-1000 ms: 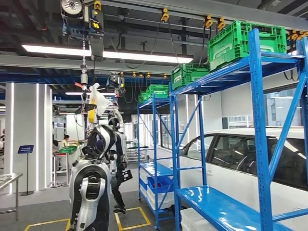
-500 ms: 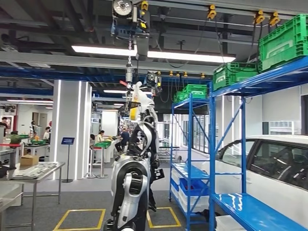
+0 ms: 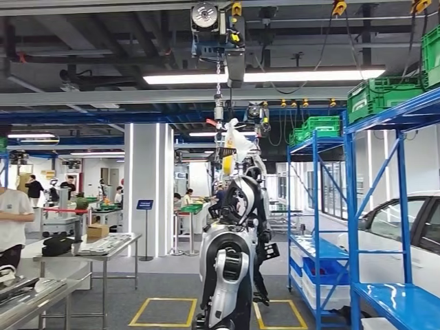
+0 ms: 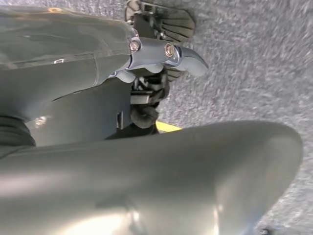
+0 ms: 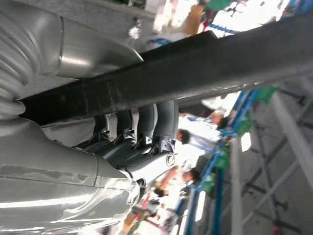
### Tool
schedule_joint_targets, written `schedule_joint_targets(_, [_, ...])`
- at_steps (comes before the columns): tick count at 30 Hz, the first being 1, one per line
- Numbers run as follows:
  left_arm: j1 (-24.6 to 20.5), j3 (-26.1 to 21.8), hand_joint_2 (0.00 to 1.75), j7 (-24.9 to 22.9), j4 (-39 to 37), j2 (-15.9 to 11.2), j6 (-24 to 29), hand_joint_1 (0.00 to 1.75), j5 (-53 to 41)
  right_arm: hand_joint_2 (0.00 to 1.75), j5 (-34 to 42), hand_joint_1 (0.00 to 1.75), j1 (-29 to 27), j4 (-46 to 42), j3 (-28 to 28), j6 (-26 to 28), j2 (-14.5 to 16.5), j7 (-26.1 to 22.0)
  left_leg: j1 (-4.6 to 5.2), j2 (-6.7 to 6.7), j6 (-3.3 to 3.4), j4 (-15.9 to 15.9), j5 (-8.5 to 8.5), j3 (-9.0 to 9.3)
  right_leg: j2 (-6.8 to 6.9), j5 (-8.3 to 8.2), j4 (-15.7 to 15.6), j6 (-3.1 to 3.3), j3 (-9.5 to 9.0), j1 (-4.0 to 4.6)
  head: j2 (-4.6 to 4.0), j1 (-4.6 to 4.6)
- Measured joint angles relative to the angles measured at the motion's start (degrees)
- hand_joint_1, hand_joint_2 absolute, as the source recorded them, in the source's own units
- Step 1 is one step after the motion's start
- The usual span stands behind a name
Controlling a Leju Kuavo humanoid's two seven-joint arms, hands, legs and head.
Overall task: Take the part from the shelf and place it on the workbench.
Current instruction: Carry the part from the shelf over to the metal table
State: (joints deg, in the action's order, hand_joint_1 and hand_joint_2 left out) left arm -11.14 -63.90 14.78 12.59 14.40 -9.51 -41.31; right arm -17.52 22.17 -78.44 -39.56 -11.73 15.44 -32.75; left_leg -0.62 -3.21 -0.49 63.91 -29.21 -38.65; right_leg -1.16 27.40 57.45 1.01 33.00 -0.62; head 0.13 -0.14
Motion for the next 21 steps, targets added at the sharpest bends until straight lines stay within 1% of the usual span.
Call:
schedule_joint_targets(1, [-0.1,0.0,1.75,0.0,0.0,0.0,0.1,0.00,0.0,1.75,-0.1,1.75,-0.1,0.0,0.0,0.1,-0.2,-0.1,-0.15,1.17,-0.29,3.4,-1.58,-1.66,0.81,0.03,0.0,0.02,-0.01,-0.02,0.00,0.01])
schedule_joint_targets(2, [-0.1,0.0,1.75,0.1,0.0,0.1,0.2,0.00,0.1,1.75,-0.1,1.75,-0.1,0.1,0.0,0.2,-0.4,-0.2,-0.36,1.87,-0.57,6.5,-2.68,-3.18,1.68,0.08,0.0,0.01,-0.01,-0.03,0.00,0.01])
schedule_joint_targets(3, [-0.1,0.0,1.75,0.1,0.0,0.1,0.4,0.00,0.2,1.75,-0.2,1.75,-0.2,0.3,0.0,0.2,-0.6,-0.3,-0.58,2.29,-0.83,8.3,-2.93,-4.03,2.50,0.14,0.0,-0.03,-0.02,-0.04,0.00,0.01])
schedule_joint_targets(4, [0.0,0.0,1.75,0.1,0.0,0.1,0.5,0.00,0.3,1.75,-0.2,1.75,-0.3,0.4,0.1,0.3,-0.8,-0.4,-0.80,2.64,-1.09,8.2,-2.20,-3.93,3.27,0.24,0.1,-0.15,-0.03,-0.09,0.00,0.01])
schedule_joint_targets(5, [0.0,0.0,1.75,0.1,0.0,0.1,0.6,0.00,0.4,1.75,-0.3,1.75,-0.3,0.5,0.1,0.4,-0.9,-0.5,-0.99,3.15,-1.30,6.0,-0.65,-2.81,3.97,0.38,0.2,-0.33,-0.07,-0.16,0.00,0.01])
schedule_joint_targets(6, [0.0,0.0,1.75,0.2,0.0,0.1,0.8,0.00,0.4,1.75,-0.3,1.75,-0.2,0.6,0.1,0.5,-0.9,-0.6,-1.10,4.07,-1.48,2.5,1.16,-1.00,4.60,0.56,0.3,-0.62,-0.17,-0.24,0.00,0.01])
schedule_joint_targets(7, [-0.1,0.0,1.75,0.2,0.0,0.2,0.9,0.00,0.5,1.75,-0.3,1.75,-0.2,0.6,0.2,0.5,-1.0,-0.7,-0.88,5.41,-1.56,-0.8,2.41,0.73,5.19,0.77,0.4,-0.98,-0.22,-0.18,0.00,0.01])
schedule_joint_targets(8, [-0.2,0.0,1.75,0.2,0.0,0.2,0.9,0.00,0.5,1.75,-0.3,1.75,-0.1,0.6,0.4,0.6,-1.0,-0.8,-0.67,6.44,-1.31,-3.2,3.14,1.95,5.69,0.97,0.6,-1.38,-0.29,-0.07,0.00,0.00])
schedule_joint_targets(9, [-0.3,0.0,1.75,0.3,0.0,0.3,0.9,0.00,0.5,1.75,-0.4,1.75,0.0,0.6,0.6,0.6,-1.0,-0.9,-0.43,7.06,-0.95,-4.5,3.26,2.54,6.18,1.13,0.6,-1.78,-0.42,0.08,0.00,-0.01])
schedule_joint_targets(10, [-0.4,0.0,1.75,0.3,0.0,0.4,0.9,0.00,0.5,1.75,-0.6,1.75,0.0,0.6,0.7,0.6,-1.1,-1.0,-0.14,7.06,-0.45,-4.6,3.03,2.53,6.66,1.21,0.6,-2.09,-0.57,0.22,0.00,-0.01])
schedule_joint_targets(11, [-0.4,0.0,1.75,0.3,0.0,0.4,0.9,0.00,0.6,1.75,-0.8,1.75,0.0,0.6,0.8,0.5,-1.1,-1.0,-0.13,6.40,0.12,-4.6,3.05,2.46,7.21,1.30,0.5,-2.39,-0.82,0.17,0.00,-0.02])
schedule_joint_targets(12, [-0.3,0.0,1.75,0.3,0.0,0.4,0.9,0.00,0.6,1.75,-0.9,1.75,0.0,0.6,0.9,0.5,-1.1,-1.0,-0.13,5.82,0.50,-4.7,3.08,2.49,7.21,1.57,0.5,-2.72,-1.07,0.01,0.00,-0.02])
schedule_joint_targets(13, [-0.2,-0.1,1.75,0.3,0.0,0.4,0.9,0.00,0.6,1.75,-1.0,1.75,0.1,0.6,0.9,0.5,-1.1,-1.0,-0.14,5.23,0.90,-4.7,3.13,2.54,6.36,2.26,1.1,-2.94,-1.03,-0.20,0.00,-0.01])
schedule_joint_targets(14, [-0.3,-0.1,1.75,0.4,0.0,0.4,0.9,0.00,0.7,1.75,-1.1,1.75,0.1,0.6,1.0,0.5,-1.1,-1.0,-0.20,4.63,1.29,-4.8,3.21,2.59,5.08,3.50,2.7,-3.09,-0.50,-0.36,0.00,-0.02])
schedule_joint_targets(15, [-0.3,-0.1,1.75,0.4,0.0,0.5,0.9,0.00,0.7,1.75,-1.2,1.75,0.1,0.6,1.1,0.5,-1.2,-1.1,-0.24,4.00,1.61,-4.8,3.28,2.62,3.50,5.25,5.5,-3.14,0.70,-0.45,0.00,-0.02])
schedule_joint_targets(16, [-0.4,-0.1,1.75,0.4,0.0,0.6,0.9,0.00,0.7,1.75,-1.2,1.75,0.0,0.6,1.2,0.5,-1.4,-1.1,-0.17,3.31,1.87,-4.8,3.30,2.61,2.31,7.15,9.4,-3.03,2.45,-0.42,0.00,-0.03])
schedule_joint_targets(17, [-0.4,-0.1,1.75,0.4,0.0,0.6,0.8,0.00,0.7,1.75,-1.3,1.75,-0.1,0.7,1.2,0.5,-1.6,-1.1,-0.03,2.57,2.06,-4.8,3.32,2.62,1.82,8.63,13.3,-2.89,4.38,-0.32,0.00,-0.03])
schedule_joint_targets(18, [-0.3,-0.1,1.75,0.4,0.0,0.7,0.7,0.00,0.7,1.75,-1.4,1.75,-0.2,0.7,1.2,0.5,-1.7,-1.1,0.13,1.77,2.16,-4.8,3.34,2.63,1.57,9.23,16.1,-2.73,5.88,-0.18,0.00,-0.03])
schedule_joint_targets(19, [-0.3,-0.1,1.75,0.4,0.0,0.7,0.6,0.00,0.7,1.75,-1.5,1.75,-0.3,0.8,1.2,0.4,-1.8,-1.0,0.30,0.95,2.24,-4.8,3.35,2.65,1.40,8.67,16.8,-2.49,6.49,-0.01,0.00,-0.03])
schedule_joint_targets(20, [-0.3,-0.1,1.75,0.5,0.0,0.8,0.5,0.00,0.7,1.75,-1.6,1.75,-0.3,0.9,1.2,0.4,-1.9,-1.0,0.48,0.10,2.28,-4.8,3.37,2.71,1.13,7.06,15.3,-2.13,6.07,0.19,0.00,-0.03])
schedule_joint_targets(21, [-0.3,-0.1,1.75,0.5,0.0,0.8,0.5,0.00,0.8,1.75,-1.7,1.75,-0.2,1.0,1.2,0.4,-1.9,-1.0,0.61,-0.70,2.30,-4.8,3.38,2.78,0.36,4.75,12.0,-1.60,4.77,0.40,0.00,-0.03])
